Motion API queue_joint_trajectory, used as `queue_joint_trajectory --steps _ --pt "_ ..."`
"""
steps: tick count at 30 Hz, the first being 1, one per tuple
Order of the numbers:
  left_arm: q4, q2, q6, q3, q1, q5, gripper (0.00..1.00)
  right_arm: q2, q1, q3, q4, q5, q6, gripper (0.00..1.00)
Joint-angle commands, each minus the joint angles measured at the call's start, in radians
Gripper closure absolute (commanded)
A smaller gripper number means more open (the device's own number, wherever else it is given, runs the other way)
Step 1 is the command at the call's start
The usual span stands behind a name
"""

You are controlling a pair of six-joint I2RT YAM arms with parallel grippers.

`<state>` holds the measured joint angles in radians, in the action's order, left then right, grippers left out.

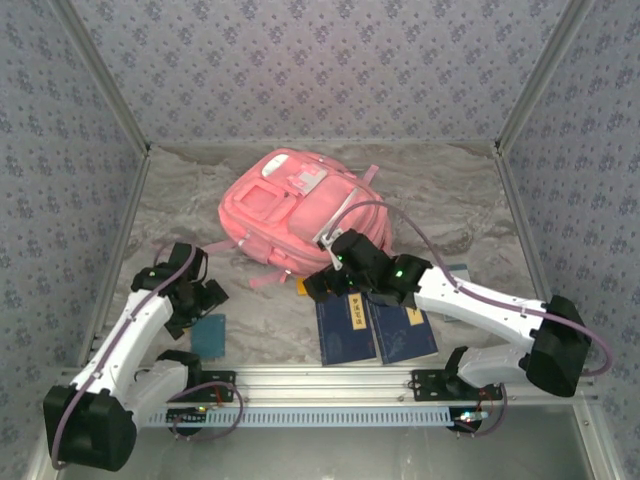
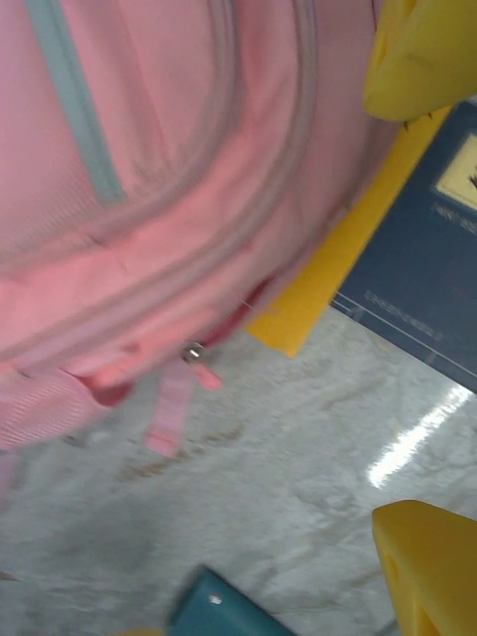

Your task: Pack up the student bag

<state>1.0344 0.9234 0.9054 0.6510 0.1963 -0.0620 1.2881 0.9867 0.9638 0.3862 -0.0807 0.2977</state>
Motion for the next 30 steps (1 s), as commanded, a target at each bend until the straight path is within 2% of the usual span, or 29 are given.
queue_joint_trajectory --steps 1,7,10,14,20,27,30 --pt "-0.036 -0.016 0.082 -0.048 0.0 -0.005 0.02 0.016 0.025 -0.019 0.0 0.065 -0.015 0.0" --pt "-0.14 -0.017 0.143 -0.176 0.002 0.089 0.02 0.039 0.034 -0.031 -0.011 0.099 -0.006 0.0" --pt "-0.283 -0.066 0.186 -0.248 0.009 0.219 0.02 0.068 0.039 -0.033 -0.025 0.12 0.005 0.0" --pt "-0.456 -0.143 0.293 -0.329 0.062 0.311 0.02 0.122 0.052 -0.027 -0.06 0.17 0.018 0.0" --pt "-0.589 -0.209 0.382 -0.362 0.141 0.354 0.03 0.227 0.072 0.02 -0.09 0.249 0.023 0.0" --pt "-0.684 -0.22 0.412 -0.401 0.159 0.406 0.04 0.361 0.061 0.095 -0.105 0.412 0.042 0.0" --pt "-0.605 -0.242 0.374 -0.366 0.158 0.391 0.05 0.394 0.034 0.102 -0.158 0.503 0.089 0.01"
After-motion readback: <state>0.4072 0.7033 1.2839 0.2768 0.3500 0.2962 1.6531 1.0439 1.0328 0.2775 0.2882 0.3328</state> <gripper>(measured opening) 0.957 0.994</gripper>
